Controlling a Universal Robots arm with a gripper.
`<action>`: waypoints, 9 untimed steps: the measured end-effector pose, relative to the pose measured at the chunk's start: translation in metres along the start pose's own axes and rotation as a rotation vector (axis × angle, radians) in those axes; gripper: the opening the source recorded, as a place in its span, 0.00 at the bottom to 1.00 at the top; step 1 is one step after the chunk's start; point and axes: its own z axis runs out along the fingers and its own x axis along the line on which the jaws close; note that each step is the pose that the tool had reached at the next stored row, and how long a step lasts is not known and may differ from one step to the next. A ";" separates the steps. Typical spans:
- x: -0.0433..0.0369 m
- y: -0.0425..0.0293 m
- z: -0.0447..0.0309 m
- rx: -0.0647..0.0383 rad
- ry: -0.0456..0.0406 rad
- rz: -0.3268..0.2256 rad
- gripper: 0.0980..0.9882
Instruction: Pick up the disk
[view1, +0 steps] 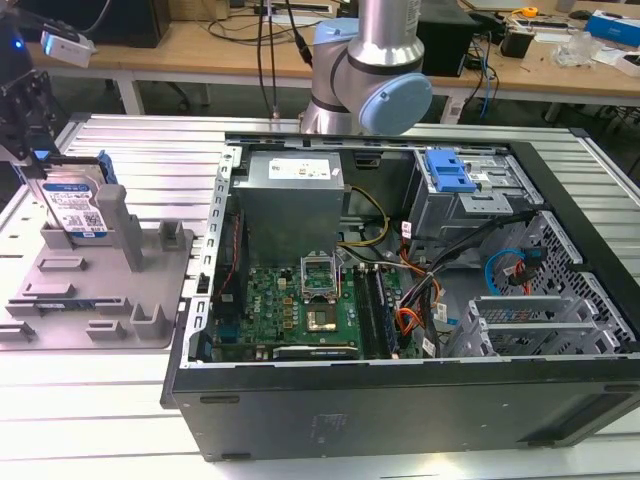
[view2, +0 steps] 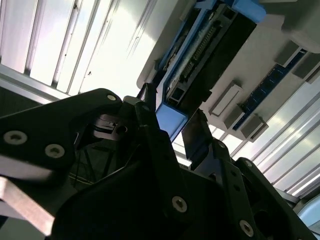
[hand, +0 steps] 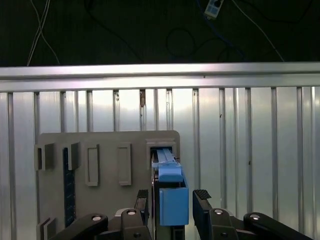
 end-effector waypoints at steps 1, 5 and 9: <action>-0.0004 0.0000 0.0013 0.000 0.0000 0.000 0.43; -0.0015 0.0003 0.0069 0.000 0.0005 0.000 0.43; -0.0015 0.0017 0.0097 0.000 0.0005 0.000 0.43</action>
